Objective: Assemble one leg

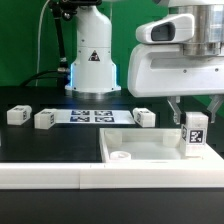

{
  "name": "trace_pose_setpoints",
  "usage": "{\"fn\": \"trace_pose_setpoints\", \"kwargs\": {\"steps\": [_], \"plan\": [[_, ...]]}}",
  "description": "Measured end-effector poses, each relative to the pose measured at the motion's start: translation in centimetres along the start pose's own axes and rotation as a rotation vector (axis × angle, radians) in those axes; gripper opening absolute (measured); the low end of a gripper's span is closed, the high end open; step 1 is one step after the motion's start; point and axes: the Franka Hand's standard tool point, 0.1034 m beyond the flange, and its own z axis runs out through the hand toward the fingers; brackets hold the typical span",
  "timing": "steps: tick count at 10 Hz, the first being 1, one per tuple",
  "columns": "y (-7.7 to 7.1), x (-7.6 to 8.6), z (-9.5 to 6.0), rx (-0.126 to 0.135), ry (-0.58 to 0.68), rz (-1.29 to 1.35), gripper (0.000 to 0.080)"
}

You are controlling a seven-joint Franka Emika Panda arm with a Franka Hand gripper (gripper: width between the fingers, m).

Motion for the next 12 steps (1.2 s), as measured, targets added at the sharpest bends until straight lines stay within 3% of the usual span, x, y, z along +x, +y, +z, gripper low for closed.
{"fn": "trace_pose_setpoints", "kwargs": {"steps": [1,11,12], "plan": [[-0.02,0.0,0.0,0.003,0.0,0.035,0.029],[-0.11,0.44,0.25,0.052,-0.02,1.335,0.0291],[0.26,0.66,0.2,0.076,-0.031,1.423,0.0291]]}}
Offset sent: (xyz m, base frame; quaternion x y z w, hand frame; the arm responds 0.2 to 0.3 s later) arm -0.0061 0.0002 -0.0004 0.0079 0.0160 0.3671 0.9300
